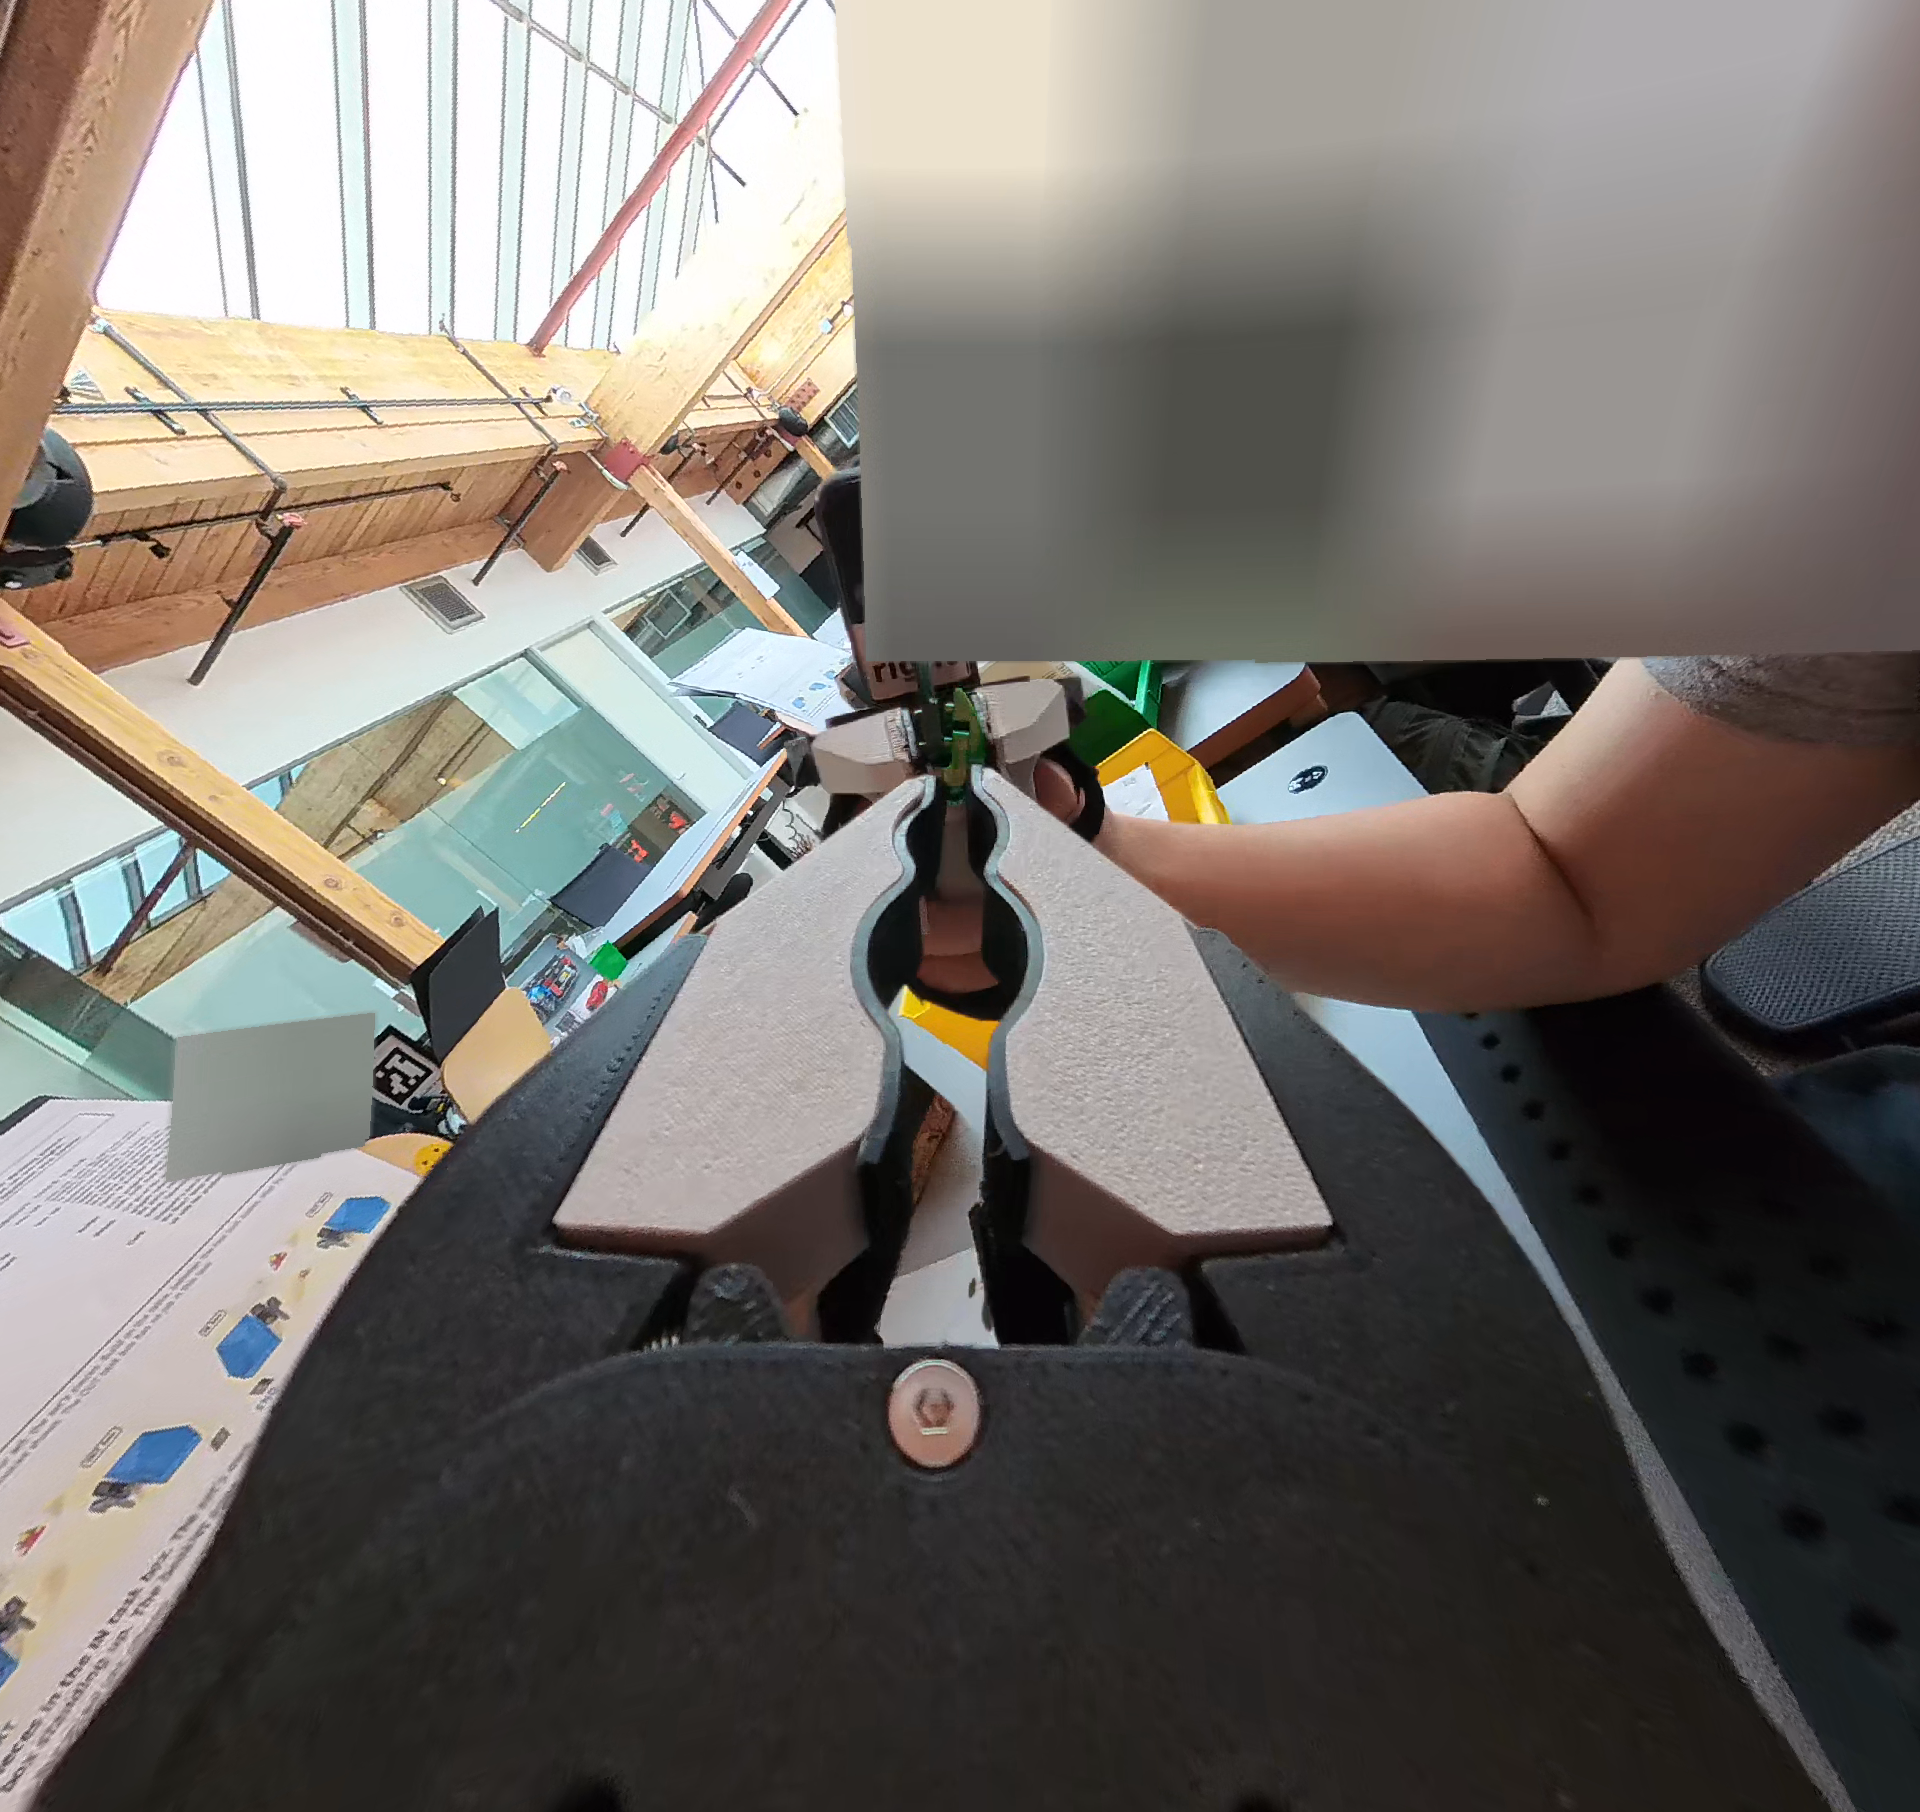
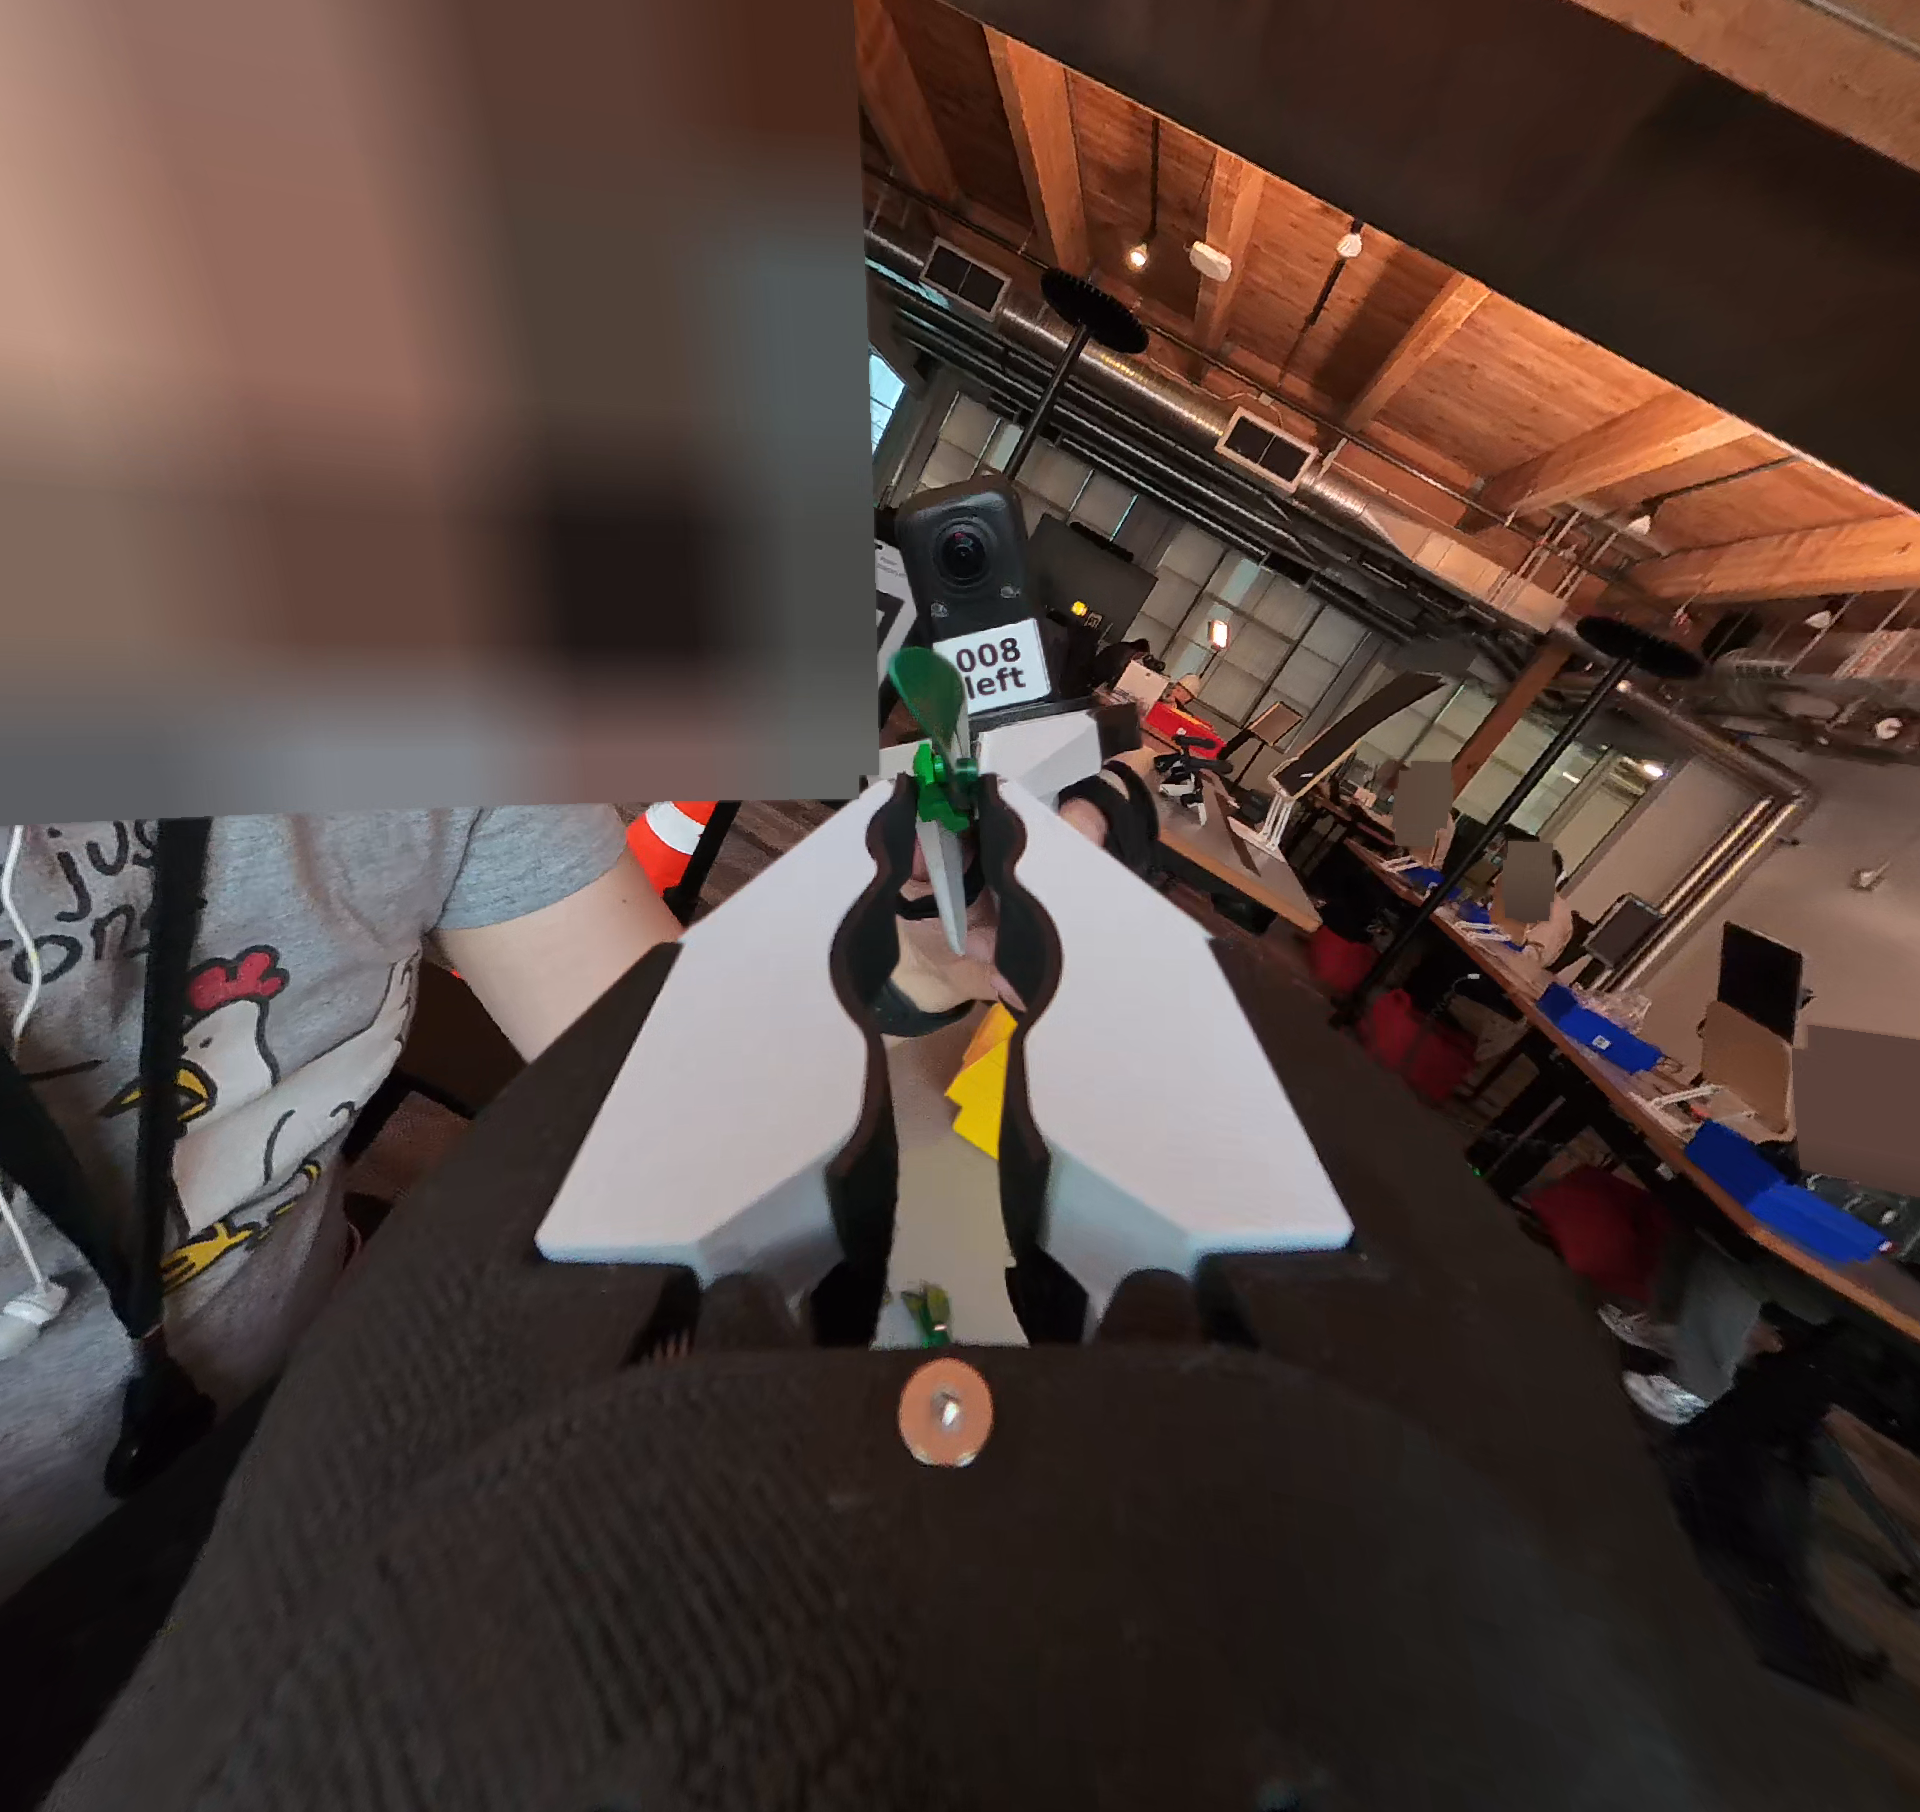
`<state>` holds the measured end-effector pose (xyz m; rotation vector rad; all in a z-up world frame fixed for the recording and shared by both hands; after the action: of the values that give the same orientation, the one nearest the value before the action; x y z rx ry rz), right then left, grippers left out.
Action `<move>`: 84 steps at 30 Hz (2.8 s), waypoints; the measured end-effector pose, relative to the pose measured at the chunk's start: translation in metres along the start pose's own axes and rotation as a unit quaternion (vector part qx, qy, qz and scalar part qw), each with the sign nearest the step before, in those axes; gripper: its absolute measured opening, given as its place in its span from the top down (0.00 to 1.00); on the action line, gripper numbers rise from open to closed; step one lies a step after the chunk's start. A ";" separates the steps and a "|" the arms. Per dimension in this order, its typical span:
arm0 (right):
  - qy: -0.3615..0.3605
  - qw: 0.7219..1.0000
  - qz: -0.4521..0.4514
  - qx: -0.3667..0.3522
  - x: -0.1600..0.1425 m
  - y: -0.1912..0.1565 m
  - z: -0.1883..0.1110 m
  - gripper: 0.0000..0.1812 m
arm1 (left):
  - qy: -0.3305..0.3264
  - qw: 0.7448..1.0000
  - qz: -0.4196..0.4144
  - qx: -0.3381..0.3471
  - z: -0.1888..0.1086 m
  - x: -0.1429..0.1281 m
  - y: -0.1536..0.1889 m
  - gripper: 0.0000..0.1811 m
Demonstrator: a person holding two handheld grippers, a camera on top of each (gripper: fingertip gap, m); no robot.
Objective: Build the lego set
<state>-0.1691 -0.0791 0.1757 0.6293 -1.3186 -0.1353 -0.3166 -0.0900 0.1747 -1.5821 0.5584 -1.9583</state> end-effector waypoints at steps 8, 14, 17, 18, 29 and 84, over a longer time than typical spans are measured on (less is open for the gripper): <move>0.020 1.000 0.003 0.000 0.000 0.001 0.001 0.94 | 0.004 1.000 0.009 0.010 -0.001 0.002 0.000 0.99; 0.022 1.000 0.007 -0.005 0.000 0.002 0.001 0.94 | 0.003 1.000 0.014 0.016 -0.001 0.003 -0.001 0.99; 0.019 1.000 0.007 -0.006 0.001 0.002 0.001 0.94 | 0.000 1.000 0.018 0.019 -0.001 0.002 -0.001 1.00; 0.018 1.000 0.003 -0.007 0.001 0.002 0.001 0.94 | 0.000 1.000 0.018 0.018 -0.001 0.002 0.000 1.00; -0.051 0.998 -0.038 -0.023 0.000 -0.003 0.001 0.94 | -0.019 1.000 -0.012 -0.007 -0.006 0.000 -0.001 0.97; -0.272 0.947 -0.080 -0.154 0.014 -0.012 0.021 0.94 | -0.037 0.999 0.006 0.028 -0.003 0.002 0.000 0.96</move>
<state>-0.1816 -0.1027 0.1841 0.4422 -1.7279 -0.6748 -0.3201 -0.0912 0.1751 -1.6054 0.4780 -1.8818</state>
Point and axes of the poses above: each gripper's, where its closed fingertips meet, z out along the fingers, x out of its top, y = z × x across the jaws, the point moved 8 cm from there along -z, back along the fingers, and after that the axes turned 9 degrees about x, right-handed, at the moved point
